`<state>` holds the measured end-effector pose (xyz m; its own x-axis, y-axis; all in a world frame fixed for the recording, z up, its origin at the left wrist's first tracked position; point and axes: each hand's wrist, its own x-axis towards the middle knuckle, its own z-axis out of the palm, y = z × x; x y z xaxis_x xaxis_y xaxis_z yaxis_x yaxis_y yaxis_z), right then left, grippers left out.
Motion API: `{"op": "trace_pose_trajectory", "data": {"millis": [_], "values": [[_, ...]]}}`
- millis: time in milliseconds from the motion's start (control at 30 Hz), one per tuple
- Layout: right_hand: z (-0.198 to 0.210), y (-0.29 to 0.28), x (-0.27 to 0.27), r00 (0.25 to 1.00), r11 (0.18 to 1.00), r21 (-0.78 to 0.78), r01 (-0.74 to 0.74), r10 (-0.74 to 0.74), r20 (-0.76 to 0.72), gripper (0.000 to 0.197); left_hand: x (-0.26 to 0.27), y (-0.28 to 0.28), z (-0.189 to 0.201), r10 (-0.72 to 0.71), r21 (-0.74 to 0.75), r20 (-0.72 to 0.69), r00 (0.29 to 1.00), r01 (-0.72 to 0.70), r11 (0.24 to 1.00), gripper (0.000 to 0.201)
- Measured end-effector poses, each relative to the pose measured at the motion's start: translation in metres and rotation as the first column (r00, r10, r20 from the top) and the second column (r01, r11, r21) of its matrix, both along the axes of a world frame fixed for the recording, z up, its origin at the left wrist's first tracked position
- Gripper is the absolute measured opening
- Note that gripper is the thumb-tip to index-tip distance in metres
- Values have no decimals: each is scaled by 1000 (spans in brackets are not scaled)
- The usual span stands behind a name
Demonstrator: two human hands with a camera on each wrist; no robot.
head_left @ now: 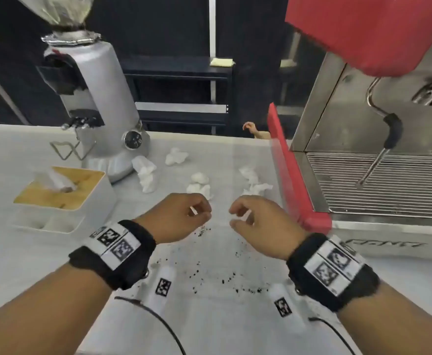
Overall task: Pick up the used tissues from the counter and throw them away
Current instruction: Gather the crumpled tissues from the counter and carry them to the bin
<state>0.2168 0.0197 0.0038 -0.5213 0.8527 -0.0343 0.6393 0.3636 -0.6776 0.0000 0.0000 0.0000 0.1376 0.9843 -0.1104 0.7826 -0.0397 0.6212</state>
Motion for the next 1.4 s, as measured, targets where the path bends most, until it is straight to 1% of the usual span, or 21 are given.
{"op": "trace_pose_trajectory", "data": {"millis": [100,167,233,300,400,467,533,600,667,733,800,867,933,1000,1067,1167,1200,1267,1333,1367,1400], "values": [[-22,34,-19,985,993,46,108,-113,131,30,-10,31,-22,-19,15,-252,968,24,1000,32],[-38,51,-29,960,985,38,169,-173,220,40,-15,48,-34,-54,-18,-401,915,51,999,45],[-52,63,-33,913,974,28,225,-220,343,50,-18,61,-45,-98,-34,-536,838,95,995,56],[-60,73,-36,857,963,20,269,-249,451,55,-20,73,-51,-138,-40,-610,780,144,989,62],[-70,83,-38,799,946,0,324,-274,535,63,-20,85,-53,-193,-96,-638,745,173,980,63],[-73,85,-38,786,940,5,342,-289,546,59,-22,91,-55,-210,-105,-631,746,186,977,60],[-75,86,-39,776,938,15,347,-296,557,58,-24,97,-58,-219,-100,-591,777,199,975,57],[-75,87,-40,770,935,48,352,-319,552,61,-25,100,-58,-202,-46,-557,806,213,976,54],[-74,90,-41,782,924,105,367,-368,503,66,-27,105,-58,-152,47,-545,824,212,976,57],[-72,97,-42,792,914,95,394,-390,470,66,-29,111,-58,-143,46,-518,844,194,980,62],[-70,107,-44,768,916,20,401,-348,537,53,-32,118,-60,-178,-21,-472,864,190,981,52],[-69,115,-44,715,925,-44,377,-261,649,32,-35,121,-62,-230,-68,-469,853,225,972,33],[-68,118,-44,712,934,-54,352,-230,663,24,-36,122,-65,-255,-61,-448,857,255,965,20],[-66,120,-42,745,942,-26,334,-246,621,25,-38,121,-62,-238,11,-388,890,263,965,11],[-63,123,-42,781,939,-14,344,-278,559,26,-41,122,-55,-177,86,-323,930,215,973,10],[-58,122,-46,858,912,-27,409,-374,352,36,-52,128,-50,-78,138,-218,973,110,984,7],[-55,121,-48,868,905,-15,426,-404,290,39,-58,133,-51,-56,140,-192,980,84,987,13],[-47,120,-53,865,887,-2,461,-449,226,30,-66,141,-52,-38,136,-173,984,62,989,23],[-43,121,-58,856,873,-4,488,-477,199,25,-69,150,-53,6,159,-119,993,13,987,13],[-43,123,-60,852,870,13,493,-485,198,24,-69,154,-53,32,150,-98,995,-17,989,13],[-46,125,-61,845,864,29,502,-498,196,21,-67,158,-54,46,132,-95,994,-34,991,24]]}}
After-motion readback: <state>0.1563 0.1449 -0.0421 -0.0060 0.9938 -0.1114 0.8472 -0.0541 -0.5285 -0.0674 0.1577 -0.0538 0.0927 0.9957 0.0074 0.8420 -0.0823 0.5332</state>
